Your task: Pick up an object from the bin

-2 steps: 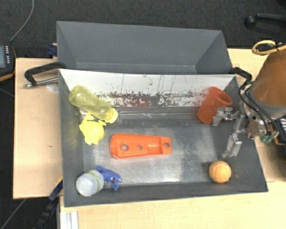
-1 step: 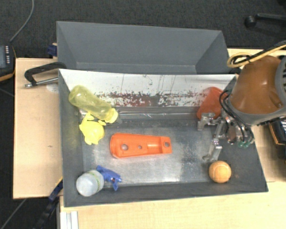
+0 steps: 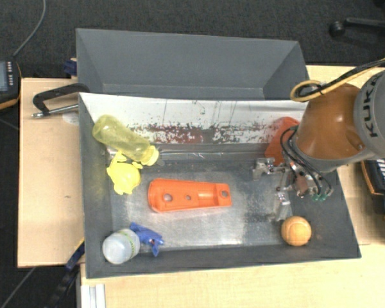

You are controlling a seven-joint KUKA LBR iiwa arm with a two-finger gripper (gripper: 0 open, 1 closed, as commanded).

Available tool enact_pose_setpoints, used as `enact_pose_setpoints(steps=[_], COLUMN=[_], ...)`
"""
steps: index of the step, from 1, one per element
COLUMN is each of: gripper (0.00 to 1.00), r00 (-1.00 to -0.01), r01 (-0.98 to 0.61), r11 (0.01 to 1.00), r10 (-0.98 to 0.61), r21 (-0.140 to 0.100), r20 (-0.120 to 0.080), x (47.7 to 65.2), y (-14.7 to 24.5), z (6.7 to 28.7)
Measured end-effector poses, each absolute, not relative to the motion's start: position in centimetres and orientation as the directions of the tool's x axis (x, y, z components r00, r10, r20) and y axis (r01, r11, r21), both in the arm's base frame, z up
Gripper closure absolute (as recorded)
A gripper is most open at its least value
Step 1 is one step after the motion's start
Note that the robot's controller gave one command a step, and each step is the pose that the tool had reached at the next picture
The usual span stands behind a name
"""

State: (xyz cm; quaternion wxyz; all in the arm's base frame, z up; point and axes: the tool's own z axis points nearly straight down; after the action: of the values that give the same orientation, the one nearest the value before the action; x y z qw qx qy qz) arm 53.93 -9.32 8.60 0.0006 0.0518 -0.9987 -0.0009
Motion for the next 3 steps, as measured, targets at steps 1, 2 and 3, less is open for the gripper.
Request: enact_pose_setpoints(steps=[1,2,3], gripper=[0.0,0.0,0.0], r00=[-0.988,-0.989,-0.999], r01=[-0.154,0.148,-0.034], r11=[0.988,0.989,0.999], r10=[-0.154,0.148,-0.034], r21=[0.001,0.004,0.001], r20=[-0.003,-0.001,-0.007], x=[54.3,54.1,56.1], y=[-5.0,-1.4,-1.4], z=[8.2,7.9,7.8])
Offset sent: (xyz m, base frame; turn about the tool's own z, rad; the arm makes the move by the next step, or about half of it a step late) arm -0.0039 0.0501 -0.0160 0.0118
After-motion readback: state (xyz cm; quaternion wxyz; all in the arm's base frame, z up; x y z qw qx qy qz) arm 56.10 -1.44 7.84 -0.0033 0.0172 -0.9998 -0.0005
